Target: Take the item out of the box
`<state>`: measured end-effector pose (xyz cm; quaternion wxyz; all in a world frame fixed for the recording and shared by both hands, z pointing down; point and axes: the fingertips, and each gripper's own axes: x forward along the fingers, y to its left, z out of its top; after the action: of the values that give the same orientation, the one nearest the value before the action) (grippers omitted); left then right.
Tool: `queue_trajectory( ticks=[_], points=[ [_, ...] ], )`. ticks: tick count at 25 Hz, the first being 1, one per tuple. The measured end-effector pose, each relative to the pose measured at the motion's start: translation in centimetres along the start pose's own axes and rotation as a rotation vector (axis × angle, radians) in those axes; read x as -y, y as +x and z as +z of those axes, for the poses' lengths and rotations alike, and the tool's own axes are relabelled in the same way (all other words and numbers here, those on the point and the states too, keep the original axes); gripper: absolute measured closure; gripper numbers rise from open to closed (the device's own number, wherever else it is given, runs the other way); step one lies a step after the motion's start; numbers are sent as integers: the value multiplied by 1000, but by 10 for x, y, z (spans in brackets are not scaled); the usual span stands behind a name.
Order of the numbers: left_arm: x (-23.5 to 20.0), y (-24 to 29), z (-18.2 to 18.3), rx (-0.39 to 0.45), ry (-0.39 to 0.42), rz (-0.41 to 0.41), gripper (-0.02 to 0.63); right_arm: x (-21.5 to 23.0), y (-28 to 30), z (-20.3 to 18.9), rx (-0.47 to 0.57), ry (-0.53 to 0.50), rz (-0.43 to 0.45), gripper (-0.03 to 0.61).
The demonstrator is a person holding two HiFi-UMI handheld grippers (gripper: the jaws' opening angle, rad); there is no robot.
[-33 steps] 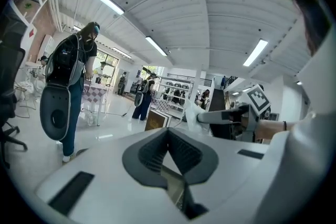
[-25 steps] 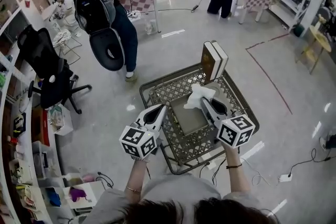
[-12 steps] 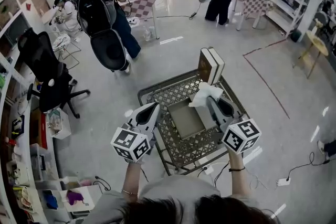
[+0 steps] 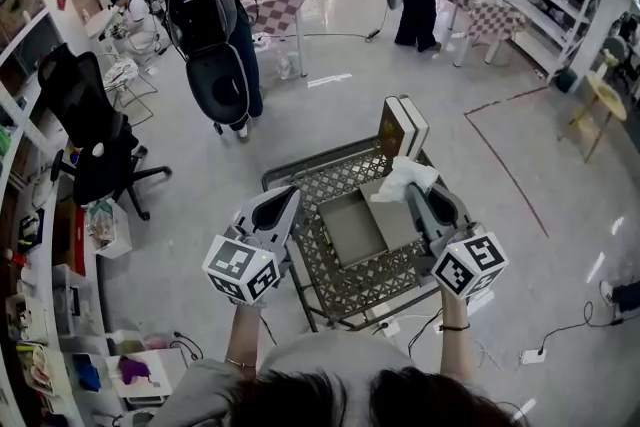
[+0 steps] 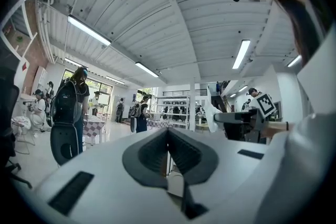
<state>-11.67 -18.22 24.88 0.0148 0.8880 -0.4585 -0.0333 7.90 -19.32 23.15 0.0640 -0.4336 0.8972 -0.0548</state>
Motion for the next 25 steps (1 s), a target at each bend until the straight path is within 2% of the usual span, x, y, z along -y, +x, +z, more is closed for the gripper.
queue_trajectory(
  ticks=[25],
  points=[
    [-1,-6,1,-4,34,-9,597,-7,0,-8,2,-59,-20,514]
  ],
)
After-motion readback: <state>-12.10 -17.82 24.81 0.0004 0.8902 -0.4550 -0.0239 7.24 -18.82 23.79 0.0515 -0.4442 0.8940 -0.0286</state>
